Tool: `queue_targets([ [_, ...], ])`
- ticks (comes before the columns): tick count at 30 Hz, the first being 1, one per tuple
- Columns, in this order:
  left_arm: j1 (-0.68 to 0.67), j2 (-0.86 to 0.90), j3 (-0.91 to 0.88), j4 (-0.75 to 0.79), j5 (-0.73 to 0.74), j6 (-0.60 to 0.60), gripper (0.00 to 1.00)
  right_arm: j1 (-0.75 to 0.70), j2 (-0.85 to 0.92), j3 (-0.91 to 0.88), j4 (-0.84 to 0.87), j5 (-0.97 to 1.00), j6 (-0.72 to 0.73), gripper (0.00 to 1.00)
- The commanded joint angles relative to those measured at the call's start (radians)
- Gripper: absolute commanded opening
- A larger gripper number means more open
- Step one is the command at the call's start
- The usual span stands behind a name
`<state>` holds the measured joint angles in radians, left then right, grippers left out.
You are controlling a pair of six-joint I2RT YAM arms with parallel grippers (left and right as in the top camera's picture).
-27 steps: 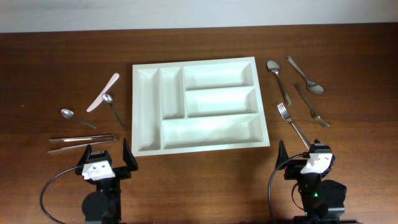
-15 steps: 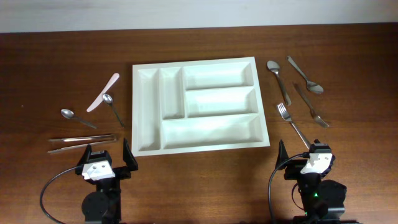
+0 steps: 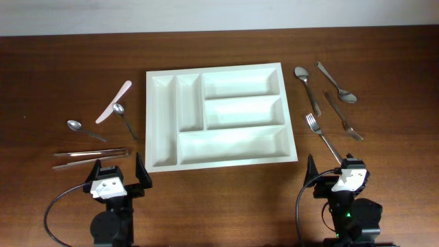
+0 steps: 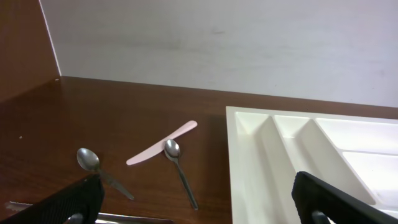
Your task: Pack container
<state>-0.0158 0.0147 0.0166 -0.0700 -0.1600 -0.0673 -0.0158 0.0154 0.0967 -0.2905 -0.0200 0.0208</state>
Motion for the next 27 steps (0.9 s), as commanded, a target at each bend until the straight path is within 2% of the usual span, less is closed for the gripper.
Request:
queue_targets([
  [1,-0.003,-0.010,-0.007,0.002,0.011,0.016,0.99,0.010,-0.012,-0.009,0.003,0.005,-0.006,0.99],
  [13,-0.003,-0.010,-0.008,0.002,0.011,0.016,0.99,0.009,-0.012,-0.009,0.003,0.006,-0.006,0.99],
  [16,-0.003,-0.010,-0.007,0.002,0.011,0.016,0.99,0.009,-0.012,-0.009,0.047,0.075,-0.003,0.99],
  [20,-0.003,-0.010,-0.008,0.002,0.011,0.016,0.99,0.009,-0.012,-0.004,0.083,0.165,0.165,0.99],
  [27,-0.003,-0.010,-0.008,0.002,0.011,0.016,0.99,0.009,0.018,0.119,-0.039,0.168,0.250,0.99],
])
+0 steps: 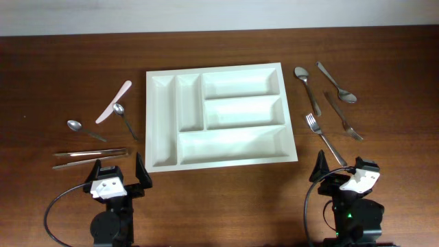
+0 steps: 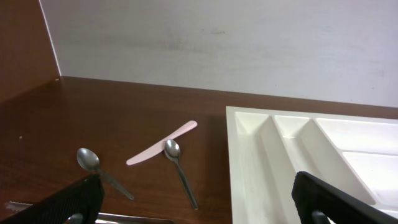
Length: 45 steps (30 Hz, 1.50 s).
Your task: Pack container
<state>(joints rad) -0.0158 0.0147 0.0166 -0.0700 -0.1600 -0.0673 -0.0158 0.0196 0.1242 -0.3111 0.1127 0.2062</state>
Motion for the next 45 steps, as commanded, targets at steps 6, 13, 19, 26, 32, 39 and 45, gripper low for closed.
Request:
queue_targets([
  [6,-0.003,-0.010,-0.008,0.002,0.011,0.016,0.99,0.009,0.187,0.346,-0.159,0.057,0.065,0.99],
  [13,-0.003,-0.010,-0.008,0.002,0.011,0.016,0.99,0.009,0.580,0.785,-0.476,0.057,0.064,0.99],
  [19,-0.003,-0.010,-0.008,0.002,0.011,0.016,0.99,-0.018,0.934,1.150,-0.718,0.023,0.064,0.99],
  [26,-0.003,-0.010,-0.008,0.002,0.011,0.016,0.99,-0.111,1.238,1.423,-0.793,-0.211,0.064,0.99],
  [32,-0.003,-0.010,-0.008,0.002,0.011,0.016,0.99,-0.152,1.378,1.450,-0.722,-0.223,0.064,0.99],
  [39,-0.003,-0.010,-0.008,0.002,0.011,0.016,0.99,-0.328,1.580,1.450,-0.621,-0.394,0.105,0.99],
  [45,-0.003,-0.010,-0.008,0.002,0.011,0.016,0.99,-0.450,1.725,1.450,-0.546,-0.509,0.148,0.99],
])
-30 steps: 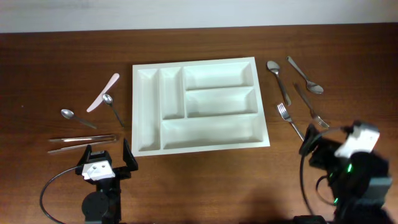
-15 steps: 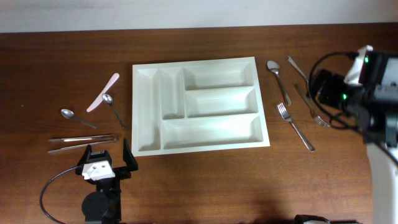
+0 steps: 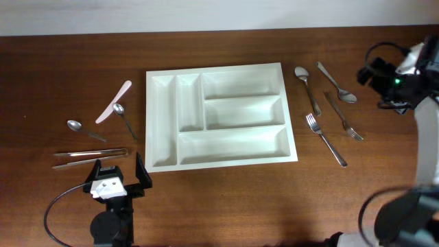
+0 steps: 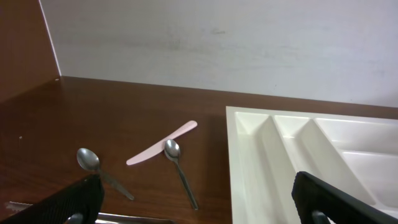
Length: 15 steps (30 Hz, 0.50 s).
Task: Pack container
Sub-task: 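Move the right gripper to the large spoon at the top right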
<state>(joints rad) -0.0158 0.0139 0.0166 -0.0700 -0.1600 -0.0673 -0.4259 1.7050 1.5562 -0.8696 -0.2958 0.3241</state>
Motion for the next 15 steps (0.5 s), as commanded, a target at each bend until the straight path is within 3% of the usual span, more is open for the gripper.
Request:
queue_targets([
  [1,-0.003,-0.009,-0.008,0.002,0.011,0.016,0.99,-0.051,0.060,0.018,0.020,-0.113,0.030,0.99],
  [5,-0.003,-0.009,-0.008,0.002,0.011,0.016,0.99,-0.072,0.131,0.018,0.047,-0.120,0.031,0.99],
  [7,-0.003,-0.009,-0.008,0.002,0.011,0.016,0.99,-0.071,0.160,0.018,0.065,-0.120,0.035,0.93],
  [15,-0.003,-0.009,-0.008,0.002,0.011,0.016,0.99,-0.069,0.286,0.015,0.214,-0.112,0.183,0.87],
])
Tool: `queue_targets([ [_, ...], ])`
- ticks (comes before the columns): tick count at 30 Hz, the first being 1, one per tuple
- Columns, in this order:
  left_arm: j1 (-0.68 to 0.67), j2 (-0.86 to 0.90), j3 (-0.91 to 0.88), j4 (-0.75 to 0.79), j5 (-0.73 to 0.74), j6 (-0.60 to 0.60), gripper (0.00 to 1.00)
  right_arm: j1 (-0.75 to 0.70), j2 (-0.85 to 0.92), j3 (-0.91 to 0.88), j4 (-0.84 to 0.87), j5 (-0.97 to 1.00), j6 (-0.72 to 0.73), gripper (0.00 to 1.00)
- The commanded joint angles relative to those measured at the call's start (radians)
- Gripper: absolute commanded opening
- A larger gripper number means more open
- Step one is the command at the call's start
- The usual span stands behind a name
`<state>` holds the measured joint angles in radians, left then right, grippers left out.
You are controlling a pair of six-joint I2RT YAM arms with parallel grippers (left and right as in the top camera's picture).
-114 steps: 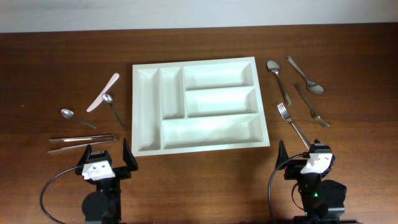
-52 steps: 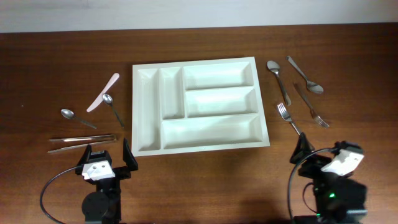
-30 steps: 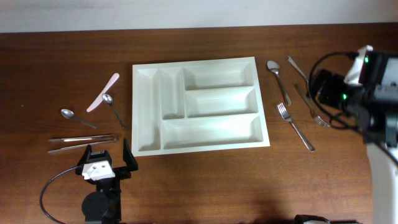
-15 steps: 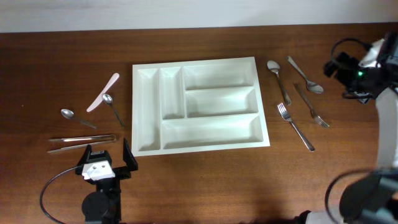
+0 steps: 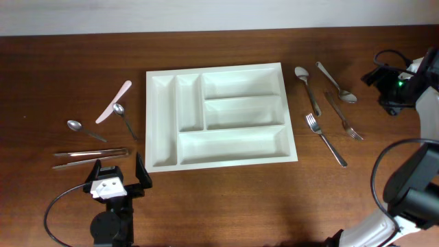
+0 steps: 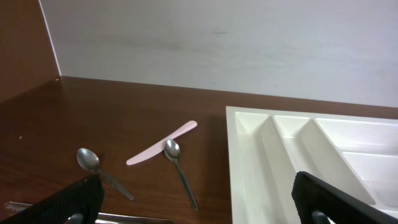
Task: Pack container
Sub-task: 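Move the right gripper to the large spoon at the top right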
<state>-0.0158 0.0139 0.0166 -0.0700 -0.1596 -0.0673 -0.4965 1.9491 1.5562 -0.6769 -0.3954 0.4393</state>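
The white cutlery tray (image 5: 212, 68) lies mid-table, its compartments bare; its left part (image 6: 249, 115) shows in the left wrist view. To its left lie a pink knife (image 5: 114, 101) (image 6: 163, 151), two spoons (image 5: 125, 118) (image 5: 82, 129) and metal tongs (image 5: 91, 156). On its right lie two spoons (image 5: 306, 88) (image 5: 336, 84) and two forks (image 5: 326, 140) (image 5: 343, 116). My left gripper (image 5: 116, 177) (image 6: 199, 211) rests open at the front edge, holding nothing. My right gripper (image 5: 383, 82) hangs at the far right, just beyond the cutlery; its jaws are not readable.
The right arm's cable and body (image 5: 418, 158) run down the right edge of the table. A pale wall (image 6: 217, 43) closes off the back of the table. Bare wood lies in front of the tray.
The right gripper has shifted a little to the right, away from the far spoon and fork. The left arm and all cutlery are unchanged.
Both arms first sat at the front edge, grippers open, cutlery spread on both sides of the tray. The right arm's base then sat slightly further right. Later the right gripper was out at the far right by the spoons, and now stands slightly further right.
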Motion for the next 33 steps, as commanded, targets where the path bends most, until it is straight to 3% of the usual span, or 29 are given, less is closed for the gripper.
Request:
queue_targets([
  [1,-0.003,-0.009,-0.007,0.002,0.010,0.016,0.99,0.002,0.060,0.015,0.039,-0.012,0.076,0.87],
  [11,-0.003,-0.009,-0.008,0.002,0.010,0.016,0.99,0.019,0.229,0.014,0.140,-0.060,0.094,0.86],
  [20,-0.003,-0.009,-0.008,0.002,0.010,0.016,0.99,0.061,0.249,0.014,0.199,-0.072,0.124,0.82],
  [33,-0.003,-0.009,-0.008,0.002,0.010,0.016,0.99,0.103,0.249,0.014,0.205,-0.061,0.158,0.68],
])
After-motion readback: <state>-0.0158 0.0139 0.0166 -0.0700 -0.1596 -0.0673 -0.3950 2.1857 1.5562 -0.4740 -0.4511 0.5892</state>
